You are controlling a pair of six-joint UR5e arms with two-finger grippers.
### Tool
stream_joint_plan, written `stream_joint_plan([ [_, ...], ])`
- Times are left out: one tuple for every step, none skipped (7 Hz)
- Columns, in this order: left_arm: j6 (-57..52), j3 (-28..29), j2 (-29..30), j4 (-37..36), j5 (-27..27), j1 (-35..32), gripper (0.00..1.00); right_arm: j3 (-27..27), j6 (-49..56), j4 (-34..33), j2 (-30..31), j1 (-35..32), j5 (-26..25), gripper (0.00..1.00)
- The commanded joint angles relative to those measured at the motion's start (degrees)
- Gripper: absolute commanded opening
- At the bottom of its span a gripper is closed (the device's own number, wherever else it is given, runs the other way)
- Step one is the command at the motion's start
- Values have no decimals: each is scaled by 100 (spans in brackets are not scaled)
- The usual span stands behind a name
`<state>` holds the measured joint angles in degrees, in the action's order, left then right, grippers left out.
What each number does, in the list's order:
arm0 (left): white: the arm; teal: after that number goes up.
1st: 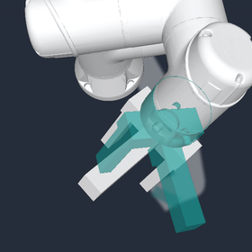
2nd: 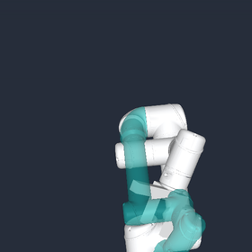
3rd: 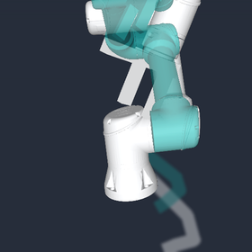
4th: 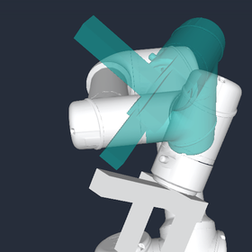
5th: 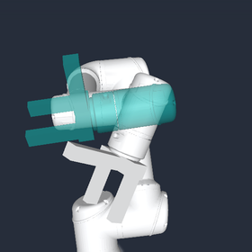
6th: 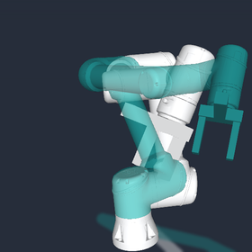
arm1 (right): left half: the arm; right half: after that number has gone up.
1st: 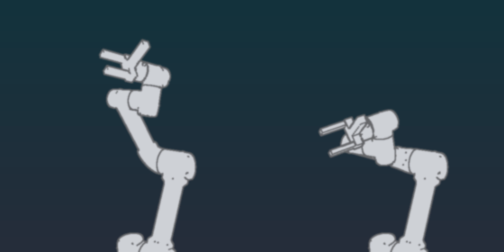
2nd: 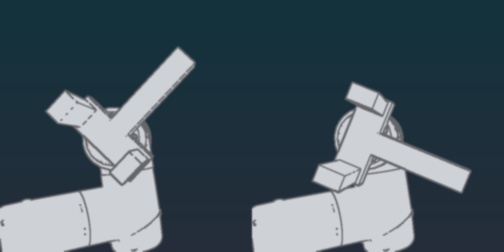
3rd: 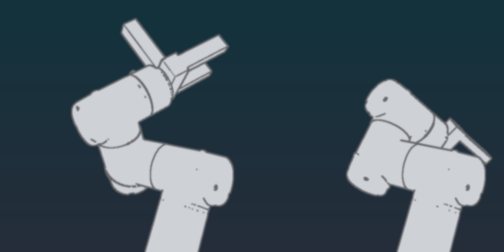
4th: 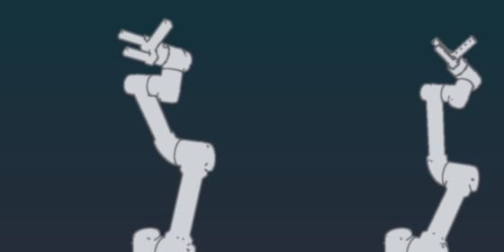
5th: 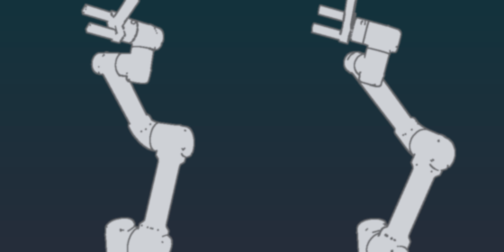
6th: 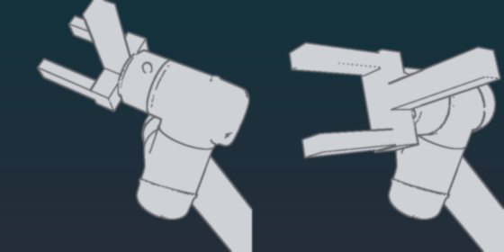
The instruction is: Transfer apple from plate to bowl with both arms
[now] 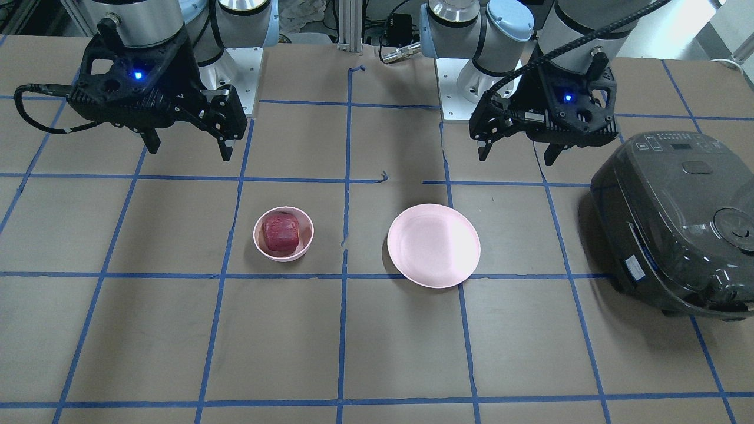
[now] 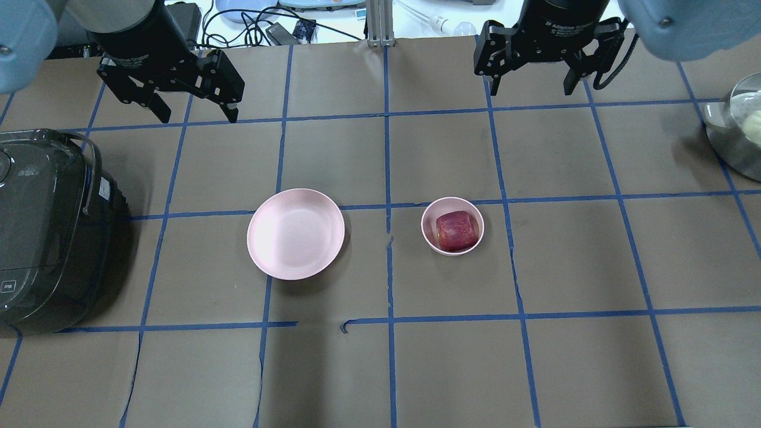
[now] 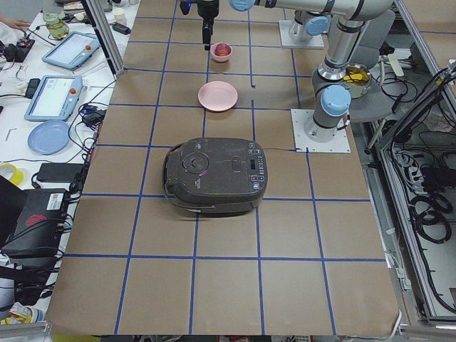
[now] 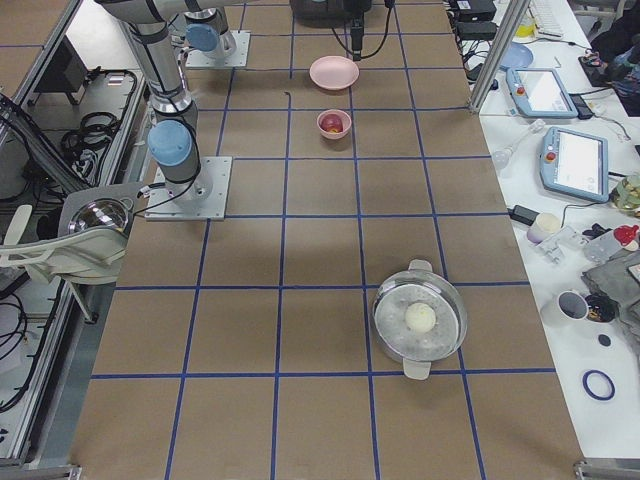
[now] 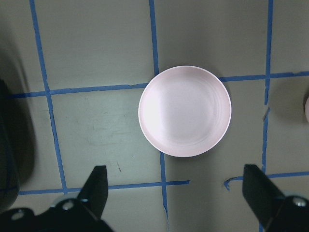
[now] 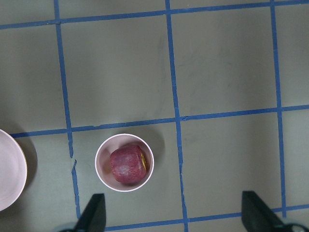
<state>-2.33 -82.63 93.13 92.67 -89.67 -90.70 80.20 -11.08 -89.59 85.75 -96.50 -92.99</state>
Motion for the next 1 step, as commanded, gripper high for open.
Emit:
stream_joint_plan([
  [4, -7, 12, -3, 19, 0, 100, 22, -8, -6, -6, 0, -18, 100],
])
